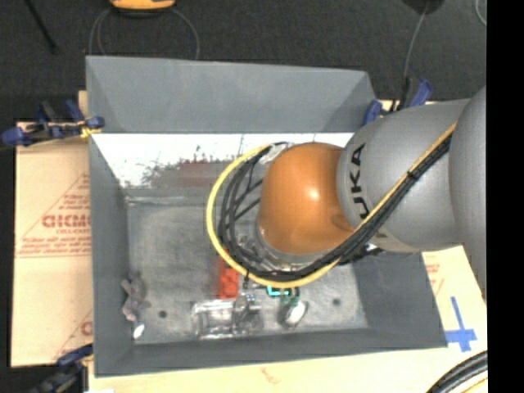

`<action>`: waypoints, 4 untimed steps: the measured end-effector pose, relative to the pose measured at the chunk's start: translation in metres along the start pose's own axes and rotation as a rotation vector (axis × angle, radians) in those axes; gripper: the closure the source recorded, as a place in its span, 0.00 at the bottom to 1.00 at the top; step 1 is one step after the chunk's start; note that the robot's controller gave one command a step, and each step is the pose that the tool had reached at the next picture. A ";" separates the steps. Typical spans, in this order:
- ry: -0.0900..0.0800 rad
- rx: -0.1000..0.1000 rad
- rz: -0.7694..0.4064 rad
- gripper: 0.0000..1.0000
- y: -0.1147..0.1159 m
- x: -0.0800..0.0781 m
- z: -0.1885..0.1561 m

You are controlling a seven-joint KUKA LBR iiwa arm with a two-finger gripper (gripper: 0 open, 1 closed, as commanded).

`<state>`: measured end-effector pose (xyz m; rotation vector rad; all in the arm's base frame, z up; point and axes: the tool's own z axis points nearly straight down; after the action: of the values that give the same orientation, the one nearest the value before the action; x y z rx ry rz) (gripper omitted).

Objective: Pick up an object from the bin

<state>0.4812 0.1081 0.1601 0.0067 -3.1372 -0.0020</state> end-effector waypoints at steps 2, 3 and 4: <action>-0.033 -0.006 0.068 0.00 -0.023 -0.123 0.038; -0.021 -0.004 -0.193 0.00 -0.004 -0.133 0.040; -0.011 0.000 -0.439 0.00 -0.021 -0.159 0.042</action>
Offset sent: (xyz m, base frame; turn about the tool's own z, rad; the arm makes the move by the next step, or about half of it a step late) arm 0.0310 -0.0068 -0.0402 0.2568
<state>0.6403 0.0882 0.1169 0.6915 -3.0713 -0.0034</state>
